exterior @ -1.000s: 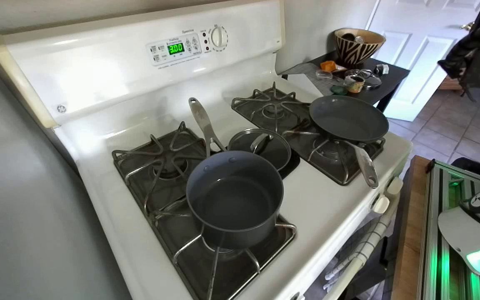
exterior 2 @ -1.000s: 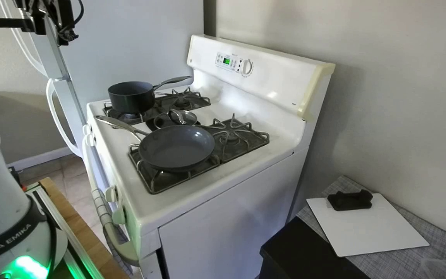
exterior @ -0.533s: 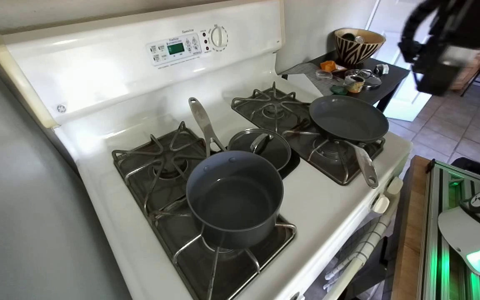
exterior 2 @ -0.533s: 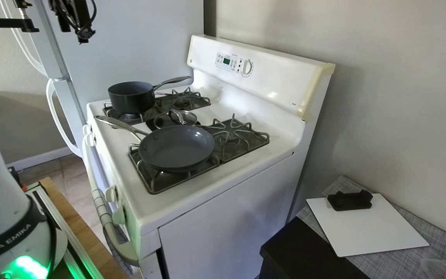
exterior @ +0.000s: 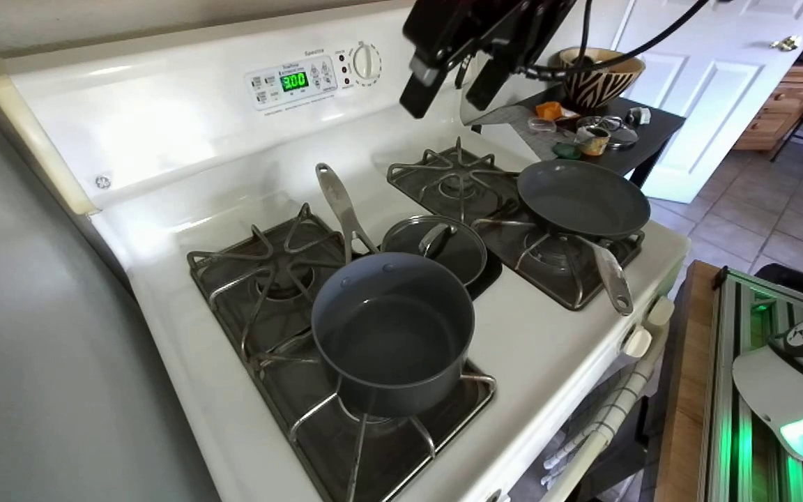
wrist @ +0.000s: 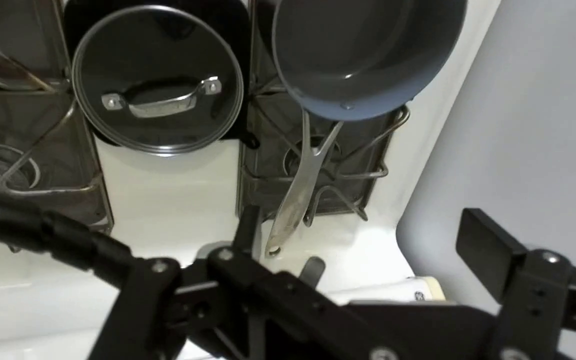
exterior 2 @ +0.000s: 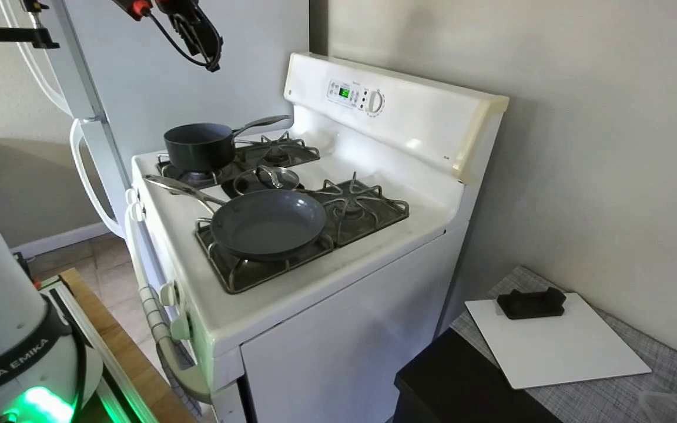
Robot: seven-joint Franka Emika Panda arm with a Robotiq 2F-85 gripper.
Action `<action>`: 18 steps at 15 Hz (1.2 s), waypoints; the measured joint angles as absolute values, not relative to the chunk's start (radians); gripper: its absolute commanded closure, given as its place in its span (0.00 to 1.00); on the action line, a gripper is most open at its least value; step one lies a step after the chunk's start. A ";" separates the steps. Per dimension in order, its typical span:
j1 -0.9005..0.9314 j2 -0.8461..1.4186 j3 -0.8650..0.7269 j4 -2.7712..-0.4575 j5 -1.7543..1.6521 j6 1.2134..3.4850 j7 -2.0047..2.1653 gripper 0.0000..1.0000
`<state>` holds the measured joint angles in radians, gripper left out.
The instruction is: Move the pot backwards then put the lid on top
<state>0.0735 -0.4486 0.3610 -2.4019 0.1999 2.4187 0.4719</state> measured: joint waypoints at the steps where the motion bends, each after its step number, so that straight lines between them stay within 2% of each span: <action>1: 0.058 -0.415 0.381 -2.400 0.148 2.464 0.515 0.00; 8: -0.009 -0.238 0.456 -2.349 -0.191 2.507 0.776 0.00; 18: -0.002 -0.209 0.449 -2.328 -0.212 2.507 0.797 0.00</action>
<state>-0.0016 -0.2095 0.4490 -2.3283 -0.2121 2.5067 0.7974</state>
